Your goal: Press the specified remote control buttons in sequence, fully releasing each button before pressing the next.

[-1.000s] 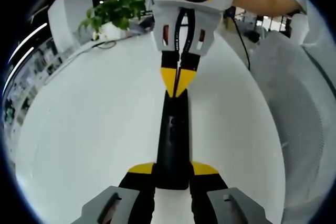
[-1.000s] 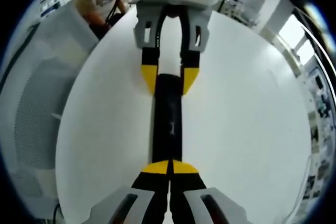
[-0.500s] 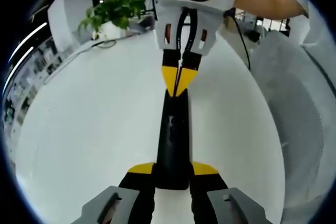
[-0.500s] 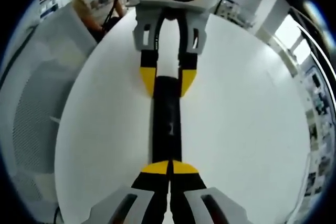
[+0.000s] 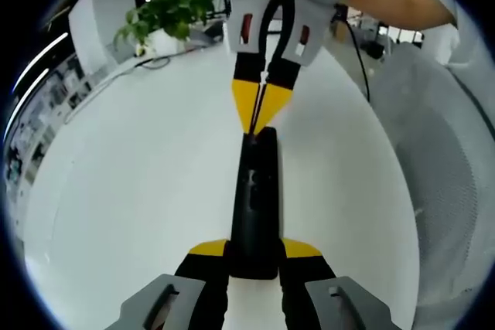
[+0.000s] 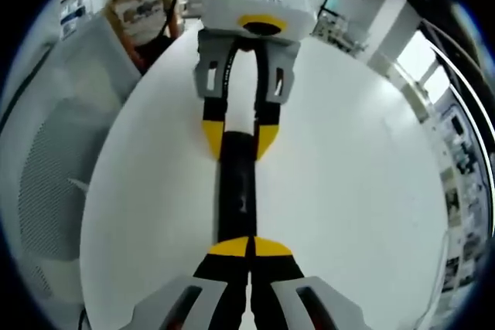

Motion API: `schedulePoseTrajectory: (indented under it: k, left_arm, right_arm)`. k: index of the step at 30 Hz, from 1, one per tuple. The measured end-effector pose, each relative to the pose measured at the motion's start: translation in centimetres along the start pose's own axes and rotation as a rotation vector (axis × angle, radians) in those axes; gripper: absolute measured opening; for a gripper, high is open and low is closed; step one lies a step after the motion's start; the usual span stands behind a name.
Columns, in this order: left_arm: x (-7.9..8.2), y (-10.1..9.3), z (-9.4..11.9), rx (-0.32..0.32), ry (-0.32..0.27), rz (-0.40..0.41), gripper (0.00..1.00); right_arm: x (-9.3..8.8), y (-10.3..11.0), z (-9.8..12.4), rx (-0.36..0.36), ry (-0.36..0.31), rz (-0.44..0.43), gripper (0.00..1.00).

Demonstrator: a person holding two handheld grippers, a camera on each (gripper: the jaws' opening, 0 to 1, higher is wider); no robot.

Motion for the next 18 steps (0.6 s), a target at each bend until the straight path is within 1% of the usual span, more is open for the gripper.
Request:
schedulePoseTrajectory:
  k: [10,18]
  left_arm:
    - [-0.06,-0.06,0.05,0.007,-0.007,0.0,0.24]
    - [-0.04,-0.06,0.03,0.005,-0.006,-0.002,0.24]
  right_arm:
    - [0.54,-0.4,0.34,-0.006,-0.004,0.01,0.0]
    - [0.53,-0.49,0.45,-0.001,0.004,0.015,0.0]
Point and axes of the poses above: the point that each gripper's makers call its tool centre point, and the gripper's own axes: z roughly backward along the fingers, y roughly to its left, x roughly out of its top, the point moved 8 cm from there along z, roughly backward along the fingers, and after that the axes turned 1 degree about y, right-handed, at the moved point
